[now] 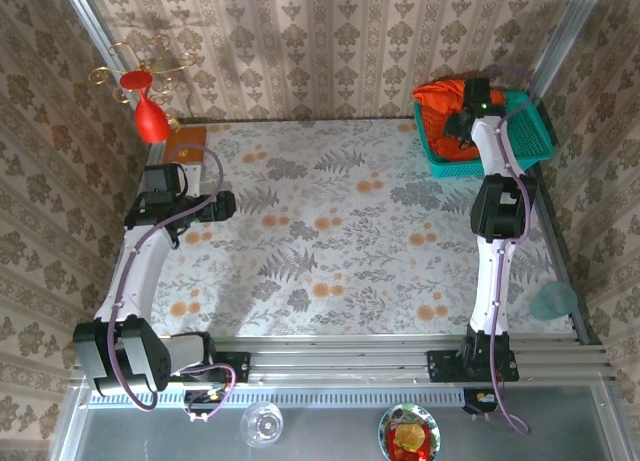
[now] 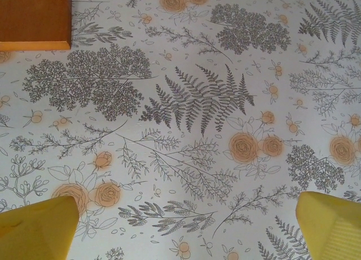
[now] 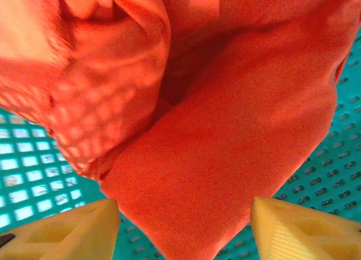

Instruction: Fold the inside-out t-shirt

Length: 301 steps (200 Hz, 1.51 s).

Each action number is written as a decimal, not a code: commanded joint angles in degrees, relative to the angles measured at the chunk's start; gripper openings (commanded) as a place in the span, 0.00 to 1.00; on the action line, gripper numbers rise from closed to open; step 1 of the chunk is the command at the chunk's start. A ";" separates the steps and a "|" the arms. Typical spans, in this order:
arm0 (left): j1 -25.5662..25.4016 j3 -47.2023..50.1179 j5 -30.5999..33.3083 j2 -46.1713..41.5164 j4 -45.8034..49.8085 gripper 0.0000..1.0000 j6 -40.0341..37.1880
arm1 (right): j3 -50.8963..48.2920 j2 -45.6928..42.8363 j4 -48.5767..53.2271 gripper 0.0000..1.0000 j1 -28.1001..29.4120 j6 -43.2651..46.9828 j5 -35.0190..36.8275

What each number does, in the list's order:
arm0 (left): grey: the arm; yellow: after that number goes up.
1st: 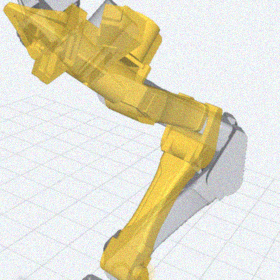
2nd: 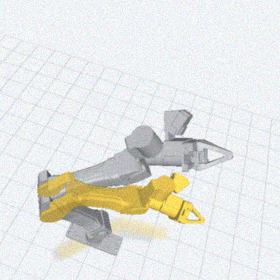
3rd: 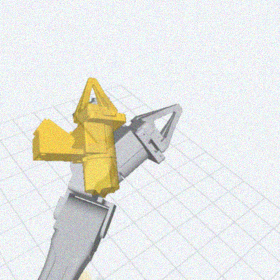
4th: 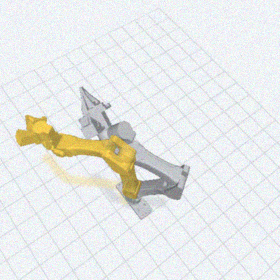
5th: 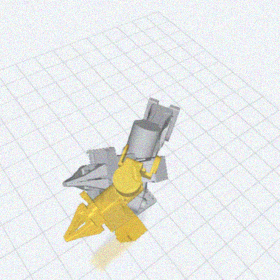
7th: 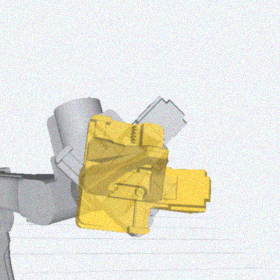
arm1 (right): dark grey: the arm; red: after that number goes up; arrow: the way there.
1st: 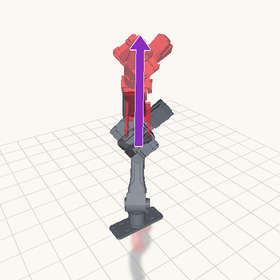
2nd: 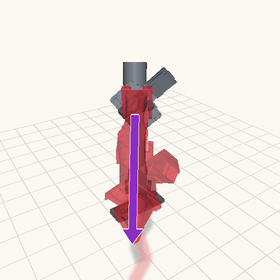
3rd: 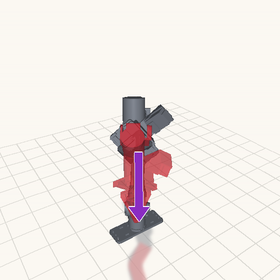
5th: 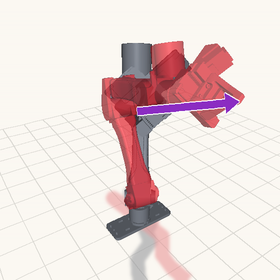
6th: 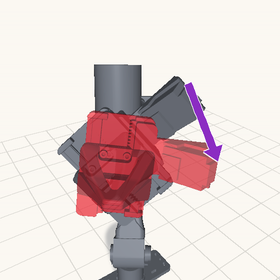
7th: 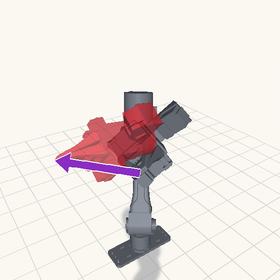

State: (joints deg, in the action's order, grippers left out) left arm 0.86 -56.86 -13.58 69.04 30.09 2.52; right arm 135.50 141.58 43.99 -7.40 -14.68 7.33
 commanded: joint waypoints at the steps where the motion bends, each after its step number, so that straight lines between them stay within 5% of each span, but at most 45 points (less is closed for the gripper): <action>1: 0.46 0.55 -0.24 0.53 0.68 1.00 -1.60 | 2.74 2.78 3.74 0.62 0.13 1.27 1.41; 34: 0.53 0.61 -0.08 0.66 0.68 1.00 -1.63 | 3.29 3.88 2.73 0.51 0.19 1.16 0.97; 89: 0.48 0.70 -0.61 0.44 0.67 1.00 -1.44 | 3.02 -1.72 1.98 0.00 0.62 1.75 1.16; 198: -0.33 2.07 -2.14 -5.49 -2.45 1.00 0.19 | 2.61 -28.92 4.48 0.00 10.33 3.28 0.75; 251: -0.86 3.54 -2.90 -10.14 -7.39 1.00 2.22 | 15.23 -34.94 7.24 0.00 23.22 0.38 -8.02; 301: -3.27 4.04 -3.12 -11.30 -11.63 1.00 5.69 | 16.88 -36.24 1.96 0.00 32.26 -6.95 -18.00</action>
State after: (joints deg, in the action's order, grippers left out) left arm -1.06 -53.52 -15.57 58.35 22.04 5.30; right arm 151.15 106.08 49.28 22.79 -17.06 -3.99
